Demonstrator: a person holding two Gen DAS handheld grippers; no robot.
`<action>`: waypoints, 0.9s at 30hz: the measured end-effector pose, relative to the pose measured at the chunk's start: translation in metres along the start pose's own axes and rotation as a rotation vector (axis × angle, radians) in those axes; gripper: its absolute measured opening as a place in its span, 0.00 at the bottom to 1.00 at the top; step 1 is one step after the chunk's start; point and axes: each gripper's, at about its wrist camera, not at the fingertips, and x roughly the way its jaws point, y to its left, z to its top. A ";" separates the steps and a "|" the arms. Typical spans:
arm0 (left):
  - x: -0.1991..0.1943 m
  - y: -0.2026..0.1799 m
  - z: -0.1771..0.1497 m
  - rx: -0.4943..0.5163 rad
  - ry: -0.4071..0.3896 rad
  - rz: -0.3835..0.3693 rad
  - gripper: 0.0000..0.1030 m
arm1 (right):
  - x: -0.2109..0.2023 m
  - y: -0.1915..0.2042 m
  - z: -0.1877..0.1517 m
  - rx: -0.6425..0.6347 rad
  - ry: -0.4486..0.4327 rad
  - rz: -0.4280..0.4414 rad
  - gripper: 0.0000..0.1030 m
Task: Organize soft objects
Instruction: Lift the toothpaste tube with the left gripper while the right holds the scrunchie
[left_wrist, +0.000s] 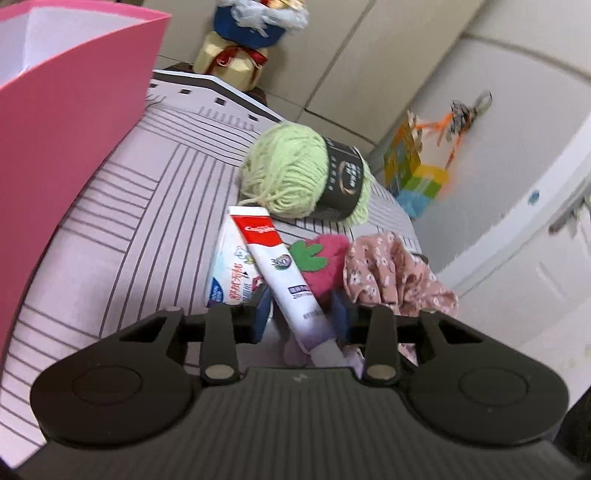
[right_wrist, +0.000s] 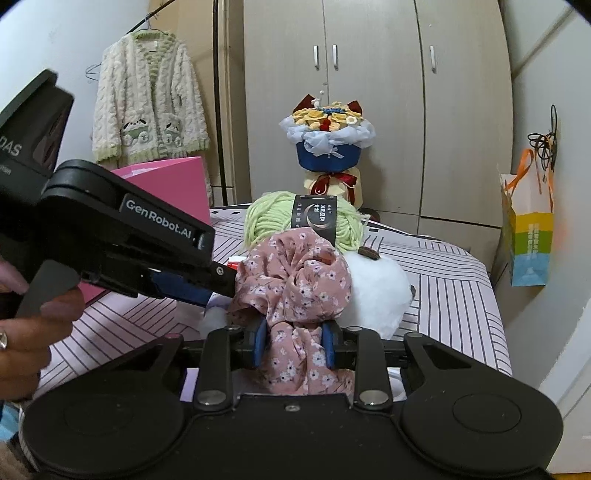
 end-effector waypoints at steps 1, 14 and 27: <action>0.000 0.001 -0.002 -0.001 -0.011 -0.004 0.28 | 0.000 0.002 0.000 -0.001 -0.003 -0.002 0.21; 0.000 0.005 -0.011 -0.013 -0.059 -0.013 0.27 | -0.001 0.010 -0.004 -0.002 -0.020 -0.050 0.19; -0.005 0.007 -0.013 -0.019 -0.078 0.011 0.19 | -0.012 0.023 -0.003 -0.026 -0.069 -0.098 0.17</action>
